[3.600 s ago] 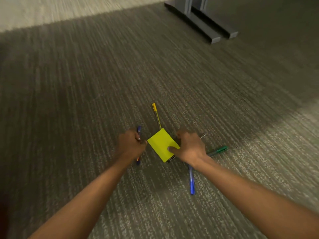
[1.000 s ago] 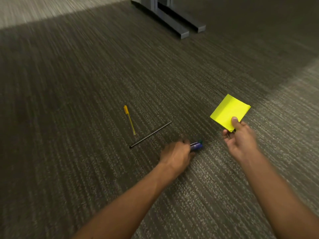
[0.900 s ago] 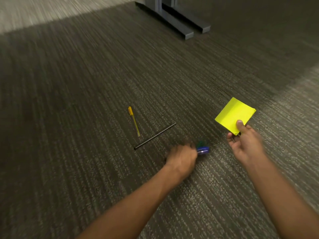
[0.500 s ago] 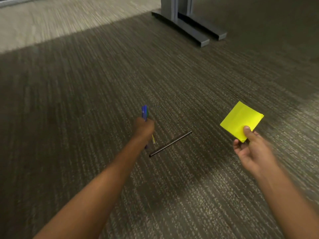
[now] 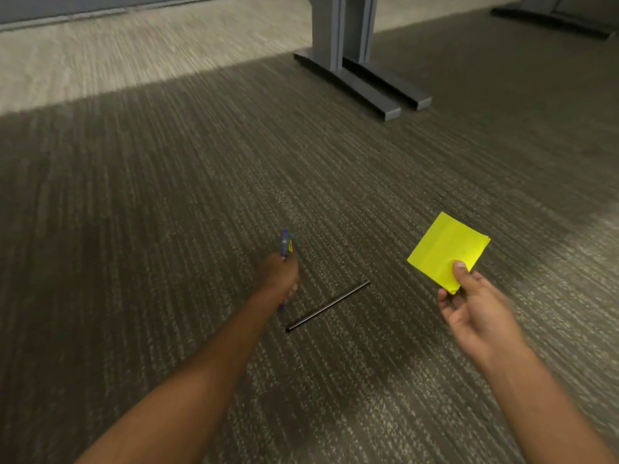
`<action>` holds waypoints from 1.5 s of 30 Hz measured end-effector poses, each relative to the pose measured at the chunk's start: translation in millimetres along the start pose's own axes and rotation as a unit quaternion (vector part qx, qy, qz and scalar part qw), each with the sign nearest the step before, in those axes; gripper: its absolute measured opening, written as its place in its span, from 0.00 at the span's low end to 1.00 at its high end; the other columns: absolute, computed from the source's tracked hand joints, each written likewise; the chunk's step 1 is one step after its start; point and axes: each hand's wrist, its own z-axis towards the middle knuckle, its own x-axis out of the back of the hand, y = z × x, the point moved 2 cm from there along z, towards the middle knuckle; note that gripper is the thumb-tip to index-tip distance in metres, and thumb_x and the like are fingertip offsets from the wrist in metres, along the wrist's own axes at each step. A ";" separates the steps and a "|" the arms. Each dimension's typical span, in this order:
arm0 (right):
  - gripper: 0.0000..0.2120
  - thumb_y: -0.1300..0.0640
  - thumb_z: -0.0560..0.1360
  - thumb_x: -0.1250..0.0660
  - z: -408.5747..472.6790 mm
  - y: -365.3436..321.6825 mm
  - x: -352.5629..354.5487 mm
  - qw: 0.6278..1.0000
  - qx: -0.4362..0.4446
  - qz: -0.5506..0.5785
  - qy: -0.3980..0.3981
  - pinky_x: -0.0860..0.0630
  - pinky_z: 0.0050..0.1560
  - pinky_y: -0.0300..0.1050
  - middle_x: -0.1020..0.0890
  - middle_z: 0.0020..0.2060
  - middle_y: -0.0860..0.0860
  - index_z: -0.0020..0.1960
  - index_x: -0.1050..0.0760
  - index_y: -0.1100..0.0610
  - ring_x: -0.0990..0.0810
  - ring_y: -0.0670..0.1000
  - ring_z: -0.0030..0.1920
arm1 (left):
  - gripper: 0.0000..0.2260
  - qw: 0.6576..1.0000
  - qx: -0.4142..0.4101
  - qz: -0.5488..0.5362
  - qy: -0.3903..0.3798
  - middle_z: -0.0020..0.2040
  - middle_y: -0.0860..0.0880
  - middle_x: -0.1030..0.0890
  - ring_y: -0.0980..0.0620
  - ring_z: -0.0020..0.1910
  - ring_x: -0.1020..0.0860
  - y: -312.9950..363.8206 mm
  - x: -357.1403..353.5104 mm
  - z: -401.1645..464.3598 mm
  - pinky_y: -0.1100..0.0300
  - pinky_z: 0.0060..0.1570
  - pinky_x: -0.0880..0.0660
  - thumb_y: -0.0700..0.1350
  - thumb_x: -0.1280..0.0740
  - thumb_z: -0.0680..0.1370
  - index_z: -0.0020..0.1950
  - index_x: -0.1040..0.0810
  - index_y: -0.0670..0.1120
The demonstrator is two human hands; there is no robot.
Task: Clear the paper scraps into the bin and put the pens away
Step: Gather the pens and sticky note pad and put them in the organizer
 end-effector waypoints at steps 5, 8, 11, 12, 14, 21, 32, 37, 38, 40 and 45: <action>0.02 0.58 0.78 0.34 -34.7 -12.0 -34.4 1.000 -0.009 0.021 -0.021 0.24 0.32 0.33 0.18 0.42 0.46 0.47 0.24 0.53 0.21 0.42 0.40 | 0.12 0.874 0.028 -0.453 -0.172 0.28 0.45 0.18 0.48 0.27 0.18 33.7 43.4 -68.2 0.60 0.26 0.21 0.40 0.48 0.83 0.42 0.30 0.42; 0.02 0.60 0.77 0.34 -86.5 -30.9 -64.1 0.998 -0.024 0.029 -0.043 0.23 0.33 0.33 0.17 0.41 0.46 0.47 0.25 0.53 0.19 0.41 0.37 | 0.11 0.844 0.009 -0.498 -0.200 0.31 0.46 0.17 0.50 0.30 0.16 58.7 84.1 -135.7 0.59 0.30 0.19 0.39 0.49 0.83 0.49 0.28 0.42; 0.02 0.61 0.77 0.32 -145.1 -62.6 -91.4 0.997 -0.042 0.035 -0.062 0.23 0.33 0.33 0.16 0.37 0.47 0.47 0.24 0.55 0.19 0.41 0.33 | 0.10 0.827 0.012 -0.525 -0.198 0.35 0.45 0.15 0.51 0.33 0.15 85.4 122.5 -209.9 0.60 0.33 0.19 0.36 0.47 0.82 0.56 0.28 0.40; 0.03 0.61 0.76 0.32 -166.1 -74.8 -102.5 0.995 -0.054 0.037 -0.070 0.23 0.33 0.33 0.16 0.36 0.47 0.48 0.24 0.55 0.18 0.41 0.33 | 0.10 0.823 0.010 -0.533 -0.198 0.37 0.45 0.15 0.50 0.35 0.15 95.6 136.5 -234.5 0.59 0.35 0.18 0.34 0.47 0.82 0.57 0.28 0.40; 0.05 0.62 0.75 0.31 -208.3 -103.8 -121.0 0.992 -0.077 0.027 -0.095 0.23 0.33 0.33 0.16 0.36 0.46 0.49 0.24 0.54 0.18 0.41 0.34 | 0.11 0.816 0.019 -0.541 -0.205 0.40 0.44 0.15 0.48 0.39 0.14 122.1 164.5 -283.4 0.55 0.37 0.18 0.32 0.46 0.80 0.57 0.26 0.40; 0.29 0.64 0.67 0.30 -349.4 -273.2 -163.5 0.968 -0.093 -0.084 -0.217 0.21 0.30 0.38 0.16 0.48 0.47 0.65 0.33 0.50 0.16 0.43 0.39 | 0.09 0.793 0.078 -0.572 -0.195 0.39 0.42 0.17 0.45 0.38 0.16 263.3 259.6 -439.9 0.52 0.37 0.18 0.38 0.40 0.75 0.53 0.25 0.41; 0.33 0.64 0.64 0.23 -506.0 -603.2 -195.8 0.878 -0.058 -0.287 -0.380 0.20 0.33 0.46 0.18 0.55 0.48 0.65 0.27 0.49 0.17 0.46 0.50 | 0.10 0.809 0.073 -0.575 -0.099 0.42 0.41 0.14 0.47 0.41 0.14 502.2 372.0 -642.4 0.57 0.37 0.18 0.37 0.44 0.81 0.58 0.25 0.38; 0.24 0.55 0.65 0.24 -536.4 -681.3 -189.2 0.893 -0.026 -0.257 -0.369 0.18 0.33 0.50 0.15 0.53 0.51 0.60 0.22 0.49 0.15 0.51 0.47 | 0.11 0.794 0.051 -0.593 -0.121 0.52 0.38 0.15 0.44 0.50 0.15 575.3 381.5 -687.5 0.56 0.42 0.17 0.36 0.44 0.80 0.60 0.26 0.37; 0.23 0.54 0.65 0.23 -540.7 -690.8 -187.3 0.893 -0.022 -0.257 -0.369 0.18 0.34 0.51 0.15 0.53 0.51 0.59 0.21 0.49 0.15 0.51 0.46 | 0.12 0.793 0.049 -0.595 -0.122 0.54 0.38 0.16 0.44 0.52 0.16 584.5 379.6 -694.1 0.55 0.42 0.17 0.36 0.44 0.80 0.61 0.27 0.37; 0.23 0.53 0.64 0.23 -545.6 -704.7 -183.5 0.898 -0.023 -0.245 -0.365 0.18 0.36 0.52 0.14 0.52 0.52 0.58 0.20 0.48 0.14 0.51 0.46 | 0.13 0.786 0.050 -0.603 -0.129 0.56 0.37 0.17 0.43 0.54 0.16 599.4 373.9 -704.4 0.55 0.43 0.18 0.37 0.42 0.78 0.62 0.27 0.36; 0.22 0.59 0.66 0.26 -544.9 -726.0 -176.8 0.908 -0.028 -0.228 -0.349 0.17 0.36 0.50 0.14 0.51 0.54 0.59 0.21 0.52 0.14 0.52 0.46 | 0.12 0.772 0.066 -0.615 -0.146 0.56 0.36 0.17 0.42 0.53 0.16 628.9 353.5 -708.3 0.54 0.43 0.17 0.36 0.44 0.80 0.62 0.28 0.36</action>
